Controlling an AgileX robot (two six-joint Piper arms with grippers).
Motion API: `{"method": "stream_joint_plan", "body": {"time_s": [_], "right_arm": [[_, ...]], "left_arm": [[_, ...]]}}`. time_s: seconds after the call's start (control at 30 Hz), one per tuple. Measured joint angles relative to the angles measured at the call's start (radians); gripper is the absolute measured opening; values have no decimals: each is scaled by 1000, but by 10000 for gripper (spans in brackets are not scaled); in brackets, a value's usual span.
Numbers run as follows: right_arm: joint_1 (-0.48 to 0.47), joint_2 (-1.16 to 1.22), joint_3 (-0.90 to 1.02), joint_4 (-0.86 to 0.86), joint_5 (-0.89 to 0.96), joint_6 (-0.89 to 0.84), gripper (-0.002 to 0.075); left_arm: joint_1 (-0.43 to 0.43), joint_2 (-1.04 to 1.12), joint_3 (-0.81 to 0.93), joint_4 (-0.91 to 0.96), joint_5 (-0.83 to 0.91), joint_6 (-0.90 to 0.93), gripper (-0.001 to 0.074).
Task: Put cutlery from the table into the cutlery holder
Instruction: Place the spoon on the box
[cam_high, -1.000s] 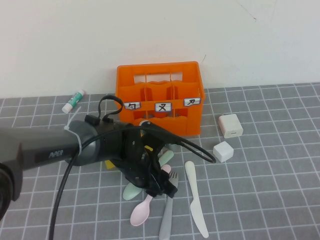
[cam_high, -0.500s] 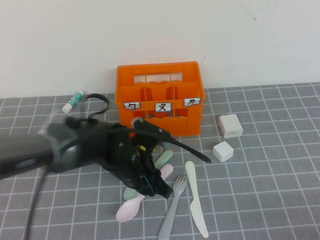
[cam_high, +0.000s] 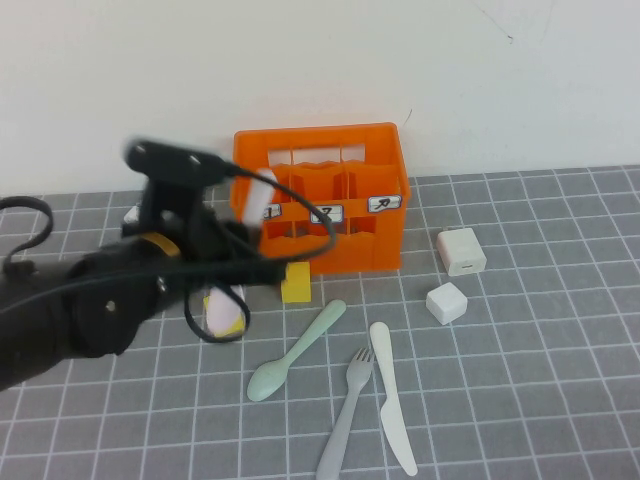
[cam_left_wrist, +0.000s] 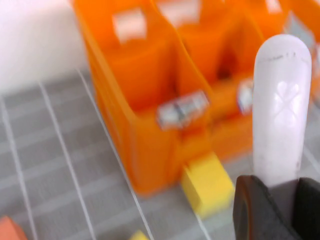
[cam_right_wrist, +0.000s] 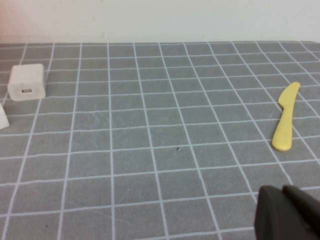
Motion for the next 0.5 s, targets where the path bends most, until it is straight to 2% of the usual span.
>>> {"method": "stream_joint_plan", "body": {"time_s": [0.3,0.5], "right_arm": [[0,0,0,0,0,0,-3],[0,0,0,0,0,0,-3]], "left_arm": [[8,-5,2,-33,-250,-70,125],[8,-5,5,-21,-345,-138,125]]}}
